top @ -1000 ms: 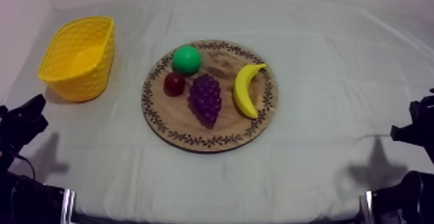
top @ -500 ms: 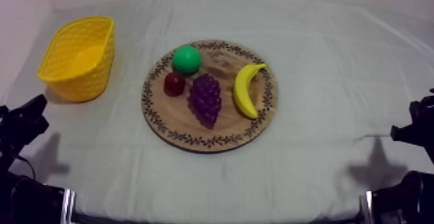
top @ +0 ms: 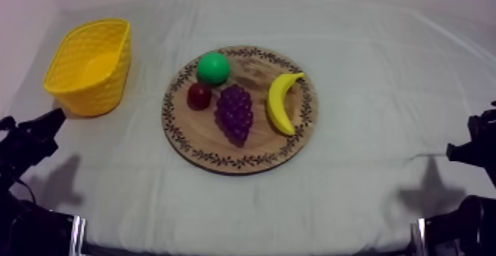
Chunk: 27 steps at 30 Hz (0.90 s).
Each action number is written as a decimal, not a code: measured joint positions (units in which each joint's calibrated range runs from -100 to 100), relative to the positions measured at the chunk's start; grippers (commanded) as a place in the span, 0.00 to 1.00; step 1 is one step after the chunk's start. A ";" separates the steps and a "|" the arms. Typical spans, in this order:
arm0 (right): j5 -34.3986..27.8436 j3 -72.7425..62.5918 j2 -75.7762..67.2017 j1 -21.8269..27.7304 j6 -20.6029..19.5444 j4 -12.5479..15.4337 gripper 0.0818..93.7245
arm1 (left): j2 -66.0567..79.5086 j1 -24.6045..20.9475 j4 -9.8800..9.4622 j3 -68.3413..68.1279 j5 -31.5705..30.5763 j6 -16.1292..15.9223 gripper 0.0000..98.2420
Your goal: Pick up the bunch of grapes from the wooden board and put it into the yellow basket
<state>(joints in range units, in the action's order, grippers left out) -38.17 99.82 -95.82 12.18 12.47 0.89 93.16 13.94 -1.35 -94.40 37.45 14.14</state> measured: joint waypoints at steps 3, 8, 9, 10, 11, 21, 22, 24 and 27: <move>0.00 0.00 0.00 0.00 0.00 0.00 0.00 | -5.57 1.66 1.02 5.05 2.96 -0.43 0.00; 0.00 0.00 0.00 0.00 0.00 0.00 0.00 | -16.81 4.53 1.35 17.42 12.33 1.33 0.00; 0.00 0.00 0.00 0.00 0.00 0.00 0.00 | -19.22 5.08 1.35 20.30 14.64 1.95 0.00; 0.00 0.00 0.00 0.00 0.00 0.00 0.00 | -21.67 5.61 1.72 23.26 17.17 2.54 0.00; 0.00 0.00 0.00 0.00 0.00 0.00 0.00 | -23.60 5.99 1.77 25.63 19.16 3.15 0.00; 0.00 0.00 0.00 0.00 -0.04 0.00 0.00 | -45.86 8.83 3.34 51.70 42.36 8.34 0.00; 0.00 0.00 0.00 0.00 -0.04 0.00 0.00 | -47.97 9.20 3.57 53.64 44.19 8.80 0.00; 0.00 0.00 0.00 0.00 -0.04 0.00 0.00 | -52.01 9.89 3.91 56.85 46.64 9.48 0.00; 0.00 0.00 0.00 0.00 -0.04 0.00 0.00 | -57.43 11.38 4.36 59.87 48.09 10.67 0.00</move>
<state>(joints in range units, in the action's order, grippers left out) -38.17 99.82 -95.82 12.18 12.44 0.89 35.73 25.32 3.01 -34.53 85.54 24.81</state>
